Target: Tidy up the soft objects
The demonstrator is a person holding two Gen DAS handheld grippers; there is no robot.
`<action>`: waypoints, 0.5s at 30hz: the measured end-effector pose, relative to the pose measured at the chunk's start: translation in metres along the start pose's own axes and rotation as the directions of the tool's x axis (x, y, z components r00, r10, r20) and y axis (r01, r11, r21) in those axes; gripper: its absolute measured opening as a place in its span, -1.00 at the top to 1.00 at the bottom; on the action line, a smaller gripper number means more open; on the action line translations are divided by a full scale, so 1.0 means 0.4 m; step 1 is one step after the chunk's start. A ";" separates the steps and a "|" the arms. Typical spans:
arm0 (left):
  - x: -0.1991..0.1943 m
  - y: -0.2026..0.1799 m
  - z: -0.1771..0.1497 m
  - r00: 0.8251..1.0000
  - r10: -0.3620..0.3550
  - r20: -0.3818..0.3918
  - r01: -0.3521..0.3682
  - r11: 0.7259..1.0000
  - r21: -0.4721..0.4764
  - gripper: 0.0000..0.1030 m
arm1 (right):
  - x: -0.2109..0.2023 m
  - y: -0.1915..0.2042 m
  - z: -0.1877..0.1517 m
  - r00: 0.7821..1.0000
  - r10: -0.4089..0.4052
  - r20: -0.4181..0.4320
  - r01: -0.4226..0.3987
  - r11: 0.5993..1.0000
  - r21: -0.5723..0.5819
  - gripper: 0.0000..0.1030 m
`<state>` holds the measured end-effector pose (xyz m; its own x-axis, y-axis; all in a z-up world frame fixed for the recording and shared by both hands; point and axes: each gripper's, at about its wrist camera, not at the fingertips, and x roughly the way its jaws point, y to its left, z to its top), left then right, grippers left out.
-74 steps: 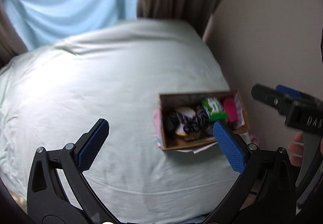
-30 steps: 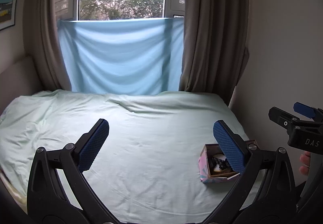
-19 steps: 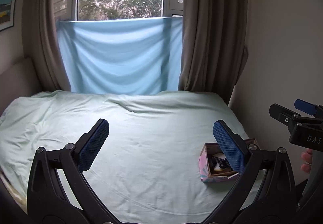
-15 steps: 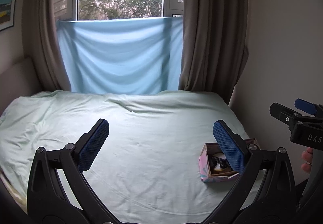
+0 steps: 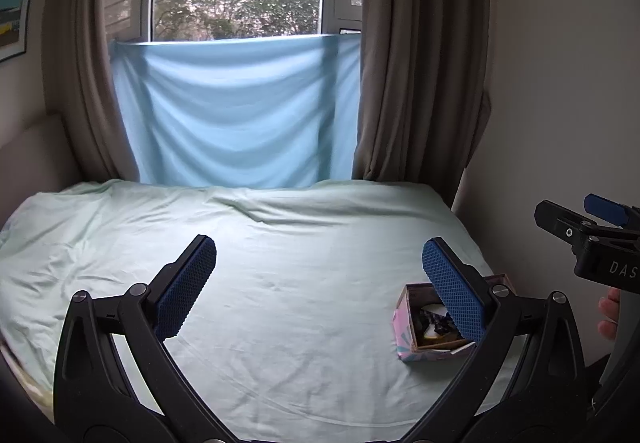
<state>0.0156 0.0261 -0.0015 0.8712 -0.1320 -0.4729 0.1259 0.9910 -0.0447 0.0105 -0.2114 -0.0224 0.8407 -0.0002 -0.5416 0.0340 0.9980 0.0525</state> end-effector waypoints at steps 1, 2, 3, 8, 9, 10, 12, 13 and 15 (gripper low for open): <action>0.001 0.000 0.000 1.000 -0.001 -0.001 0.001 1.000 -0.001 -0.99 | 0.000 -0.001 0.001 1.000 -0.001 0.000 0.001 1.000 0.001 -1.00; 0.001 0.000 -0.001 1.000 -0.004 -0.002 0.004 1.000 -0.002 -0.99 | 0.000 -0.002 0.001 1.000 -0.002 0.000 0.002 1.000 0.001 -1.00; 0.001 0.001 0.000 1.000 -0.006 -0.002 0.006 1.000 -0.003 -0.99 | 0.000 -0.003 0.002 1.000 -0.003 0.002 0.003 1.000 0.001 -1.00; -0.001 0.003 -0.001 1.000 -0.012 0.001 0.012 1.000 -0.005 -0.99 | -0.002 -0.007 0.002 1.000 -0.005 0.004 0.005 1.000 0.004 -1.00; -0.002 0.003 -0.001 1.000 -0.008 0.002 0.008 1.000 -0.003 -0.99 | -0.001 -0.008 0.002 1.000 -0.005 0.004 0.005 1.000 0.004 -1.00; -0.002 0.003 0.000 1.000 -0.006 0.003 0.006 1.000 -0.001 -0.99 | -0.001 -0.008 0.002 1.000 -0.006 0.004 0.006 1.000 0.004 -1.00; -0.003 0.002 0.000 1.000 -0.003 0.004 0.003 1.000 0.002 -0.99 | -0.002 -0.010 0.003 1.000 -0.007 0.006 0.007 1.000 0.003 -1.00; -0.004 0.001 0.001 1.000 -0.003 0.006 0.003 1.000 0.004 -0.99 | -0.003 -0.010 0.003 1.000 -0.007 0.007 0.007 1.000 0.003 -1.00; -0.005 -0.001 0.001 1.000 -0.004 0.010 0.004 1.000 0.007 -0.99 | -0.003 -0.011 0.004 1.000 -0.008 0.009 0.008 1.000 0.003 -1.00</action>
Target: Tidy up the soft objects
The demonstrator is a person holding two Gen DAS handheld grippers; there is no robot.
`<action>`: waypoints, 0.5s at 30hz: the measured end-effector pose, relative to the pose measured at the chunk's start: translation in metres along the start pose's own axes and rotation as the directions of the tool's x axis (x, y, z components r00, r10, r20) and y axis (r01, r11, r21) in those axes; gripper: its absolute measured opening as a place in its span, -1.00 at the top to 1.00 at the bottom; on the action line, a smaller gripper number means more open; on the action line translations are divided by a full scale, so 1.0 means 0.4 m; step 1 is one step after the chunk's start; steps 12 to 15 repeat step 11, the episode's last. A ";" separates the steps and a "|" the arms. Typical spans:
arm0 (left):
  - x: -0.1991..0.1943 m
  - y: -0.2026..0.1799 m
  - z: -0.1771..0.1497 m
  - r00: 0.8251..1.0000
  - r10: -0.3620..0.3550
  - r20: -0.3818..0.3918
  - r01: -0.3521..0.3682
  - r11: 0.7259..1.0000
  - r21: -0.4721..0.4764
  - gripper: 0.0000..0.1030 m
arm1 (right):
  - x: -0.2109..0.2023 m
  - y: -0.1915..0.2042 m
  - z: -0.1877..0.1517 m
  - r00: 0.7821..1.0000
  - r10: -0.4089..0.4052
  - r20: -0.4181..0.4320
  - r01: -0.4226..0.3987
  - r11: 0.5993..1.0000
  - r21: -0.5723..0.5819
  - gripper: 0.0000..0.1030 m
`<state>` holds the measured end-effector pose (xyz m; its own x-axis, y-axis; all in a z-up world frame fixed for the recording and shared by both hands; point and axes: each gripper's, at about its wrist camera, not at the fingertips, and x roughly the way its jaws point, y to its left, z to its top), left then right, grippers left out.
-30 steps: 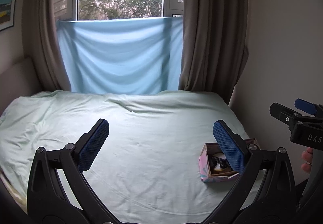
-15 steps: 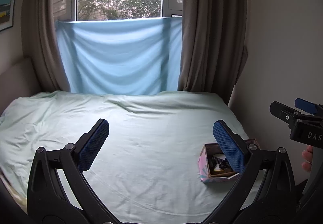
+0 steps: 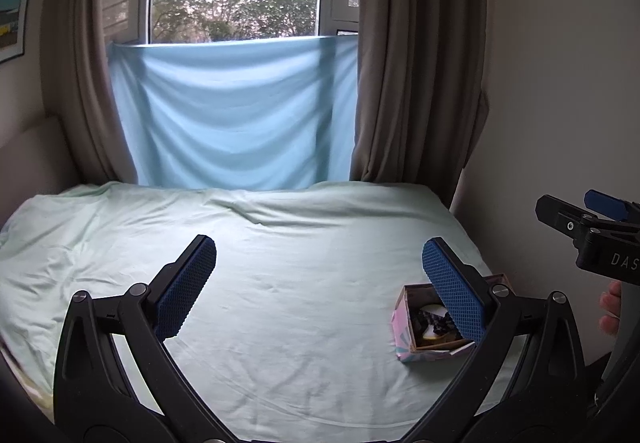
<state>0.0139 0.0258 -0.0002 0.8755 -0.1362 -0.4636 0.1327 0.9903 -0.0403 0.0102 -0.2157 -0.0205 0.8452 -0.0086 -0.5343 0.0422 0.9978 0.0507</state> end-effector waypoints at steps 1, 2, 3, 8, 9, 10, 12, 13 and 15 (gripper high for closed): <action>-0.005 0.000 0.000 1.000 0.012 0.010 -0.012 1.000 -0.002 -0.99 | -0.001 0.000 -0.002 1.000 0.000 0.001 0.000 1.000 0.000 -1.00; -0.011 0.000 0.000 0.999 0.018 0.027 -0.018 1.000 -0.004 -0.99 | -0.002 0.000 -0.001 1.000 0.000 0.002 0.000 1.000 -0.001 -1.00; -0.017 0.001 0.003 0.999 0.016 0.041 -0.016 1.000 -0.004 -0.99 | -0.001 -0.001 0.000 1.000 0.000 0.001 0.000 1.000 -0.001 -1.00; -0.011 -0.003 0.015 0.999 0.014 0.040 -0.015 1.000 0.022 -0.99 | 0.007 0.002 0.002 1.000 0.003 -0.007 -0.003 1.000 -0.001 -1.00; -0.007 -0.003 0.016 0.999 0.010 0.036 -0.010 1.000 0.023 -0.99 | 0.011 0.003 0.004 1.000 0.004 -0.011 -0.004 1.000 -0.003 -1.00; -0.002 0.000 0.014 0.999 0.007 0.035 -0.008 1.000 0.019 -0.99 | 0.017 0.005 0.007 1.000 0.006 -0.015 -0.006 1.000 -0.005 -1.00; 0.004 0.001 0.013 0.999 0.008 0.031 -0.009 1.000 0.014 -0.99 | 0.025 0.007 0.009 1.000 0.007 -0.022 -0.007 1.000 -0.007 -1.00; 0.004 0.001 0.013 0.999 0.008 0.031 -0.009 1.000 0.014 -0.99 | 0.025 0.007 0.009 1.000 0.007 -0.022 -0.007 1.000 -0.007 -1.00; 0.004 0.001 0.013 0.999 0.008 0.031 -0.009 1.000 0.014 -0.99 | 0.025 0.007 0.009 1.000 0.007 -0.022 -0.007 1.000 -0.007 -1.00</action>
